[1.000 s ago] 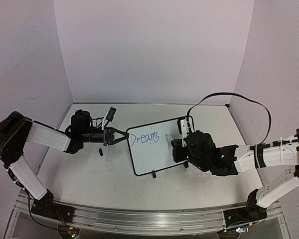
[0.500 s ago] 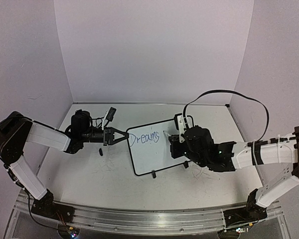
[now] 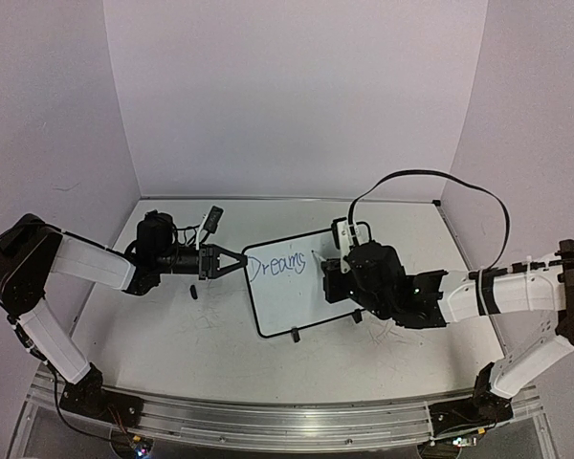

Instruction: Write a sentence on the whiteboard

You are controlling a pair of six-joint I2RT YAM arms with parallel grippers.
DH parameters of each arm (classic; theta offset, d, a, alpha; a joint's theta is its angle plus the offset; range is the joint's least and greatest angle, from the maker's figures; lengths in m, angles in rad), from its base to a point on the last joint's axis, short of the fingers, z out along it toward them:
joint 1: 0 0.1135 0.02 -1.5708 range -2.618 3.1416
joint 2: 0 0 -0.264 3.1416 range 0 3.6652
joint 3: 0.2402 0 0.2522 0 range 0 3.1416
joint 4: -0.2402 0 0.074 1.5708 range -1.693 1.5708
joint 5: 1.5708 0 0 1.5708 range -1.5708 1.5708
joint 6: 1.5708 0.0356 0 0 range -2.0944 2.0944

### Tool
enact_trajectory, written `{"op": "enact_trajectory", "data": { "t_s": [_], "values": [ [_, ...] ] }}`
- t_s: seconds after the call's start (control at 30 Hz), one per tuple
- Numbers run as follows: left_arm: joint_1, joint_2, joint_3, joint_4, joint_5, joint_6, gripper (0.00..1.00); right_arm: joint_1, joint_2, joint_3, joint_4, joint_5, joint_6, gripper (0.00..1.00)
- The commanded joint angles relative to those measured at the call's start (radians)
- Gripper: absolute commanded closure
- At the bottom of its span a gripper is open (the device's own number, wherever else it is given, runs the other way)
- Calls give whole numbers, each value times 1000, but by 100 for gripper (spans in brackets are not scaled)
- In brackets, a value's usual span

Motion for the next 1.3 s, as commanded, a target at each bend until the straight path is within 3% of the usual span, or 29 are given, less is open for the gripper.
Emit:
{"op": "enact_trajectory", "data": {
  "t_s": [0.0, 0.3, 0.77, 1.27],
  "values": [
    [-6, -31, 23, -16, 24, 8, 100, 0, -6, -17, -25, 3, 45, 100],
    [-6, -33, 23, -19, 24, 6, 100, 28, -11, -60, -28, 2, 95, 100],
    [-6, -32, 22, -19, 25, 5, 100, 23, 22, 33, -1, 75, 45, 100],
    [-6, -28, 22, -20, 27, 10, 100, 5, 5, 21, -49, 105, 81, 100]
  ]
}}
